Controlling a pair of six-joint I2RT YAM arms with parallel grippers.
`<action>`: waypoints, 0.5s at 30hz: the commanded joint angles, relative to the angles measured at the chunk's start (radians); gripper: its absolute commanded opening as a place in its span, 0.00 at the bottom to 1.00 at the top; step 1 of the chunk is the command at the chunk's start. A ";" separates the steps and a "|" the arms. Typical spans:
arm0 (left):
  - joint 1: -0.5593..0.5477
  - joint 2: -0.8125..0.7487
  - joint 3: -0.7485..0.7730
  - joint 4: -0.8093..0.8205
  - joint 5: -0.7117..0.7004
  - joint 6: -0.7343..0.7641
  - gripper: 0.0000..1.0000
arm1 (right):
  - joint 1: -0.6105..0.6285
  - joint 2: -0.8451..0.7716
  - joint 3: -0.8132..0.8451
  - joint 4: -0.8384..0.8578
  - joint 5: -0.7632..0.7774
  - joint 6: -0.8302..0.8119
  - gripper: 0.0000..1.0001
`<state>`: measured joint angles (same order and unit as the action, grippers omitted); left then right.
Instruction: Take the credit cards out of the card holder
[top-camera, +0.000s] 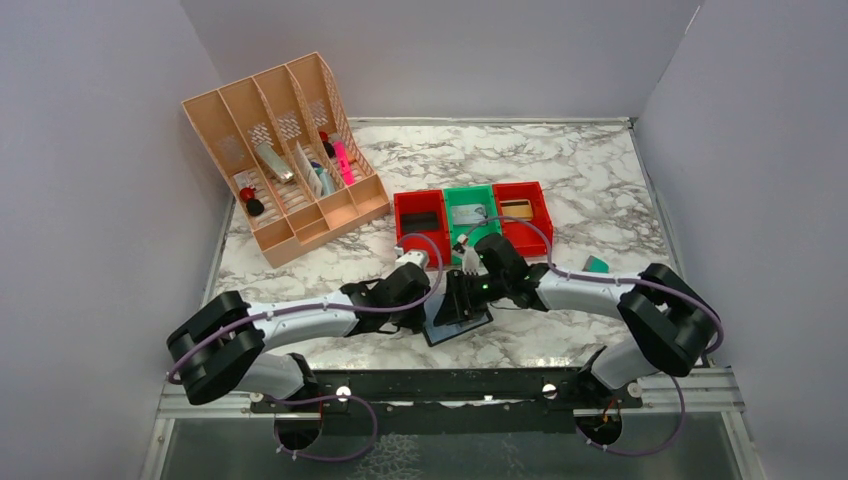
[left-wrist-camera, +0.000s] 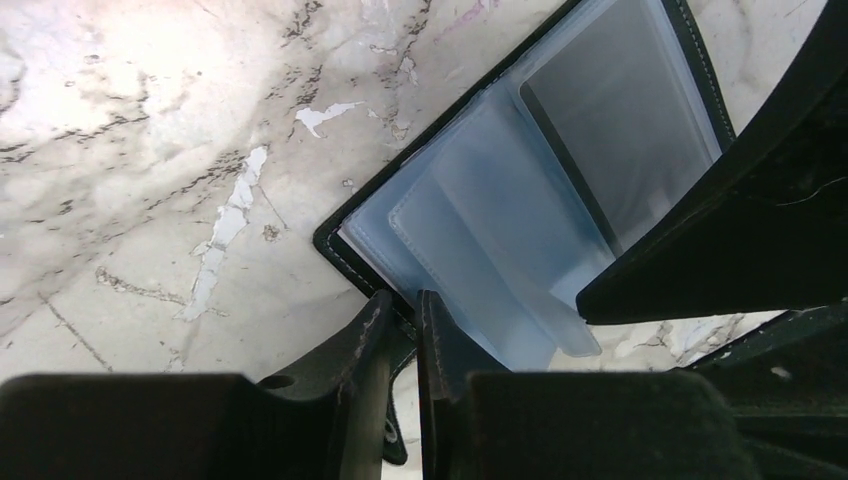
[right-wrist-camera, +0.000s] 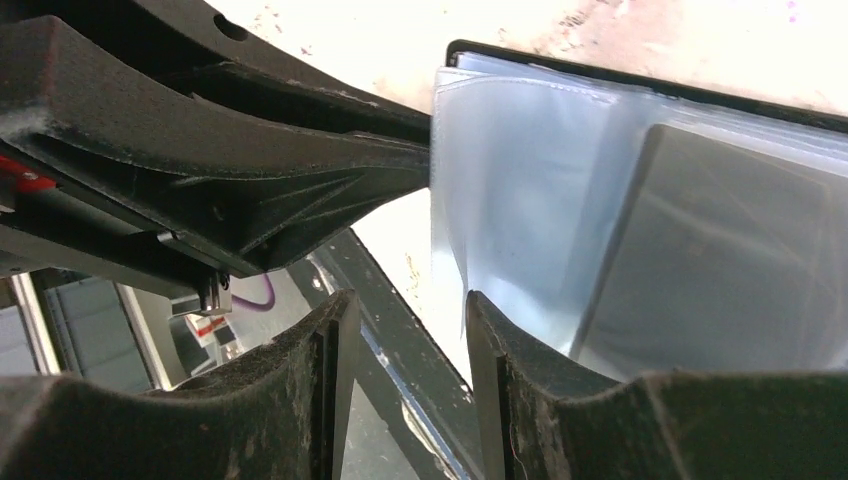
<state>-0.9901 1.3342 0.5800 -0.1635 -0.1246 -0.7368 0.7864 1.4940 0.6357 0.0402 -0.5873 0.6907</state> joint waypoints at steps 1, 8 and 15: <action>-0.002 -0.069 -0.010 -0.037 -0.071 -0.031 0.19 | 0.007 0.028 0.015 0.061 -0.086 -0.004 0.49; -0.003 -0.206 -0.038 -0.108 -0.184 -0.091 0.23 | 0.036 0.067 0.024 0.116 -0.187 -0.024 0.51; -0.001 -0.348 -0.089 -0.117 -0.217 -0.126 0.31 | 0.079 0.148 0.047 0.080 -0.093 -0.013 0.51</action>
<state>-0.9901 1.0473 0.5129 -0.2604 -0.2829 -0.8280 0.8513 1.5990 0.6563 0.1196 -0.7177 0.6796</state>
